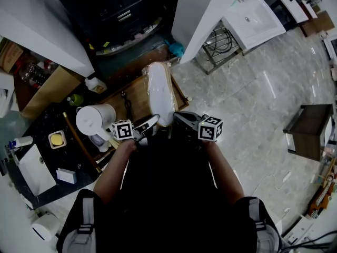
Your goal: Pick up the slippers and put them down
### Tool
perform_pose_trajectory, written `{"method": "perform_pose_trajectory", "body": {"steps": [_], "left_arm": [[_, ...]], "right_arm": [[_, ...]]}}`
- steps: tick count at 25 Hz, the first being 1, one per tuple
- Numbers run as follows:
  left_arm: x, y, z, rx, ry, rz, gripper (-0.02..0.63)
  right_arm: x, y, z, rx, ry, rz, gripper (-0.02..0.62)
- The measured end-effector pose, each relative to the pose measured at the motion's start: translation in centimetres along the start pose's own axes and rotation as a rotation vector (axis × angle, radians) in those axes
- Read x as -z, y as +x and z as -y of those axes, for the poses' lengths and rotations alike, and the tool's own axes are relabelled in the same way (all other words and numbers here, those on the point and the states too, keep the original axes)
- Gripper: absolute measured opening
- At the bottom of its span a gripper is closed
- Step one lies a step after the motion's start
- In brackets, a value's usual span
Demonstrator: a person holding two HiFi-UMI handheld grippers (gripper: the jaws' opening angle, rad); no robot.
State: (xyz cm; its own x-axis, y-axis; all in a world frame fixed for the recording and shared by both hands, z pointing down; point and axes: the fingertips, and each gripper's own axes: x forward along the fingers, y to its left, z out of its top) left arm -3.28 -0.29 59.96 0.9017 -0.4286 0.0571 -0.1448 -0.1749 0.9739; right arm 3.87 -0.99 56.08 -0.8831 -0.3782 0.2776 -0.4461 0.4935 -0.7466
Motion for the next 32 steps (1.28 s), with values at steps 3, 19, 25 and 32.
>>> {"method": "perform_pose_trajectory", "body": {"steps": [3,19,25,32], "left_arm": [[-0.2,0.0,-0.4,0.001,0.003,0.008,0.078],[-0.1,0.7,-1.6,-0.003,0.005,0.018,0.078],[-0.1,1.1,-2.2,-0.007,0.001,0.023,0.078],[0.1,1.4,-2.9,-0.010,-0.006,0.018,0.078]], "right_arm": [[-0.1,-0.2,0.1,0.002,-0.002,0.002,0.008],[0.0,-1.7,0.6,0.026,-0.010,0.010,0.006],[0.0,-2.2,0.7,0.036,-0.011,0.009,0.006],[0.1,-2.5,0.9,0.049,-0.012,0.012,0.008]]}}
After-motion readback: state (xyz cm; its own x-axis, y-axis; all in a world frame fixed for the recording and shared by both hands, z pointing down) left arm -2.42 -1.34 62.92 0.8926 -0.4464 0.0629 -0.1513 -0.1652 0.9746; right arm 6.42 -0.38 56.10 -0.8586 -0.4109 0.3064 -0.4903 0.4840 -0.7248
